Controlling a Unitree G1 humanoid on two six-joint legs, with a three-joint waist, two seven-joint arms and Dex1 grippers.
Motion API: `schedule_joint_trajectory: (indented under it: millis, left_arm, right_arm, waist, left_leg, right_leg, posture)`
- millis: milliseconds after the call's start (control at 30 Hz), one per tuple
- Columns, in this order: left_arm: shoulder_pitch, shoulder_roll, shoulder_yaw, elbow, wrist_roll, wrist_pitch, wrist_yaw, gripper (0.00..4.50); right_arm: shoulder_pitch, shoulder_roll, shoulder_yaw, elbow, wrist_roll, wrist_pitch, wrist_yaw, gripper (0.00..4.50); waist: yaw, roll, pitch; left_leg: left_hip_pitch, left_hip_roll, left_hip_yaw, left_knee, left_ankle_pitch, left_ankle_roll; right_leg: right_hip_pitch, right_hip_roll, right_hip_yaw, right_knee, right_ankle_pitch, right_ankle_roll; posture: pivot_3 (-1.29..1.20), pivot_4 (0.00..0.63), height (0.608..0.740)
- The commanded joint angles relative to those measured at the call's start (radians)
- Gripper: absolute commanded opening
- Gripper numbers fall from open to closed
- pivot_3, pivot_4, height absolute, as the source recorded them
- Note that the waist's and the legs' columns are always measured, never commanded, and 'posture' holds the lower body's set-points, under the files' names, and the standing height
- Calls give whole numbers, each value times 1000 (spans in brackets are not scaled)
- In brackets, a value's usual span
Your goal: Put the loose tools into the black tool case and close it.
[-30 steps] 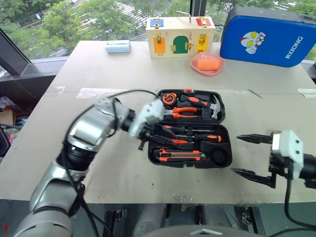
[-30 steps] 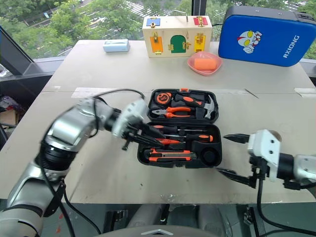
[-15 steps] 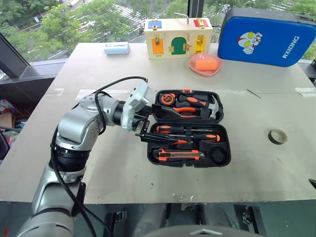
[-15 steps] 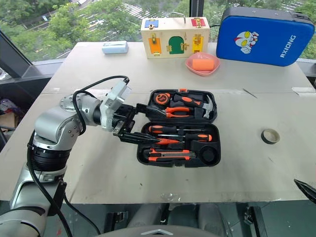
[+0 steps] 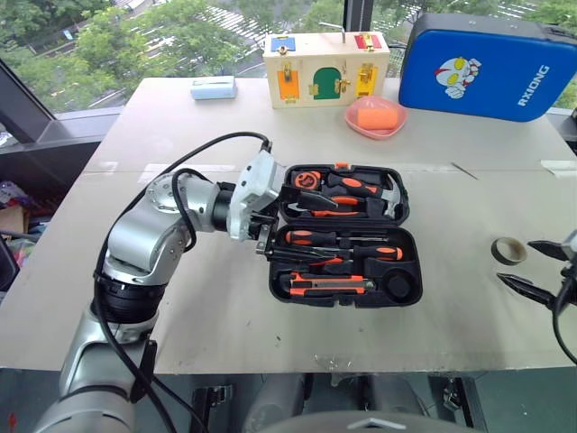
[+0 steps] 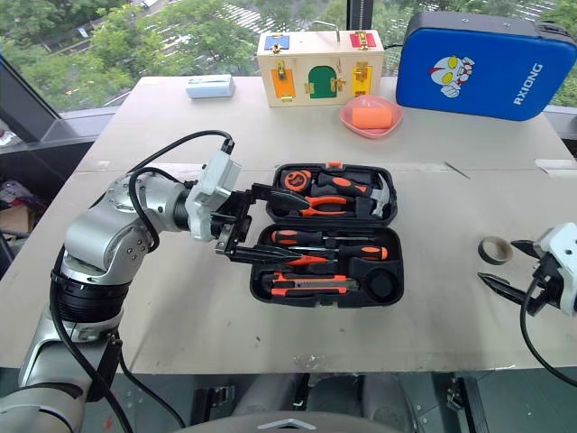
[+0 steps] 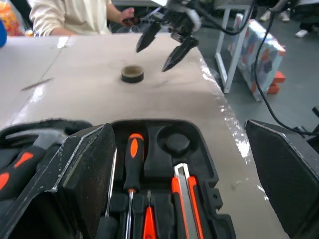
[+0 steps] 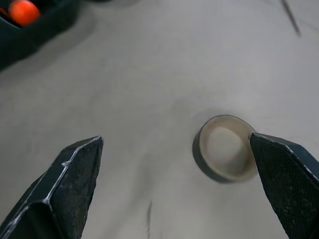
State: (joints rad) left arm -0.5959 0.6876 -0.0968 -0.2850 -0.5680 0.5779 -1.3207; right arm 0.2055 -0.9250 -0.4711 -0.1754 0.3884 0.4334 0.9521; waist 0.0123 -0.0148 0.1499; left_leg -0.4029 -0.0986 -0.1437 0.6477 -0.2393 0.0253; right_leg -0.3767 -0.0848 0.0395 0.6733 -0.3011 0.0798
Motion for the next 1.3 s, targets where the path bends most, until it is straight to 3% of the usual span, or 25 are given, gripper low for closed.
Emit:
schedule_joint_trajectory:
  millis: [33,233,733,933,1067,1300]
  left_arm:
    - [7,20,9,-54,4,-18,20,4500]
    - [15,43,9,-78,-3,-8,32,4500]
    - [-12,39,-19,-83,-12,2,36,4500]
    - [8,71,-30,-94,-15,4,-1,4500]
    - [58,102,-47,-119,0,-21,-32,4500]
    - [88,133,-60,-140,8,-26,-39,4500]
  right_arm:
    - [-75,-14,67,64,-50,-14,-24,3279]
    - [-139,-2,148,143,-105,-15,-51,372]
    - [-233,8,202,199,-131,-48,-49,165]
    - [-254,-68,204,-81,75,43,175,165]
    - [-308,-122,321,-309,201,90,321,165]
    - [-485,-48,609,-323,55,33,319,165]
  waist:
    - [1,0,0]
    - [-1,0,0]
    - [-4,1,0]
    - [-14,4,2]
    - [-26,3,2]
    - [-21,2,3]
  left_leg:
    - [0,0,0,0,0,0]
    - [0,0,0,0,0,0]
    - [1,0,1,1,0,0]
    - [1,0,1,0,0,0]
    - [1,1,0,-1,0,0]
    - [-2,0,-2,1,0,0]
  right_leg:
    - [0,-1,0,0,0,0]
    - [0,0,0,0,0,0]
    - [0,0,2,2,0,0]
    - [-1,1,2,2,0,0]
    - [0,1,1,0,0,0]
    - [0,-1,-2,-1,0,0]
  posture:
    - [0,150,735]
    - [0,150,735]
    - [0,150,735]
    - [0,150,735]
    - [0,150,735]
    - [0,150,735]
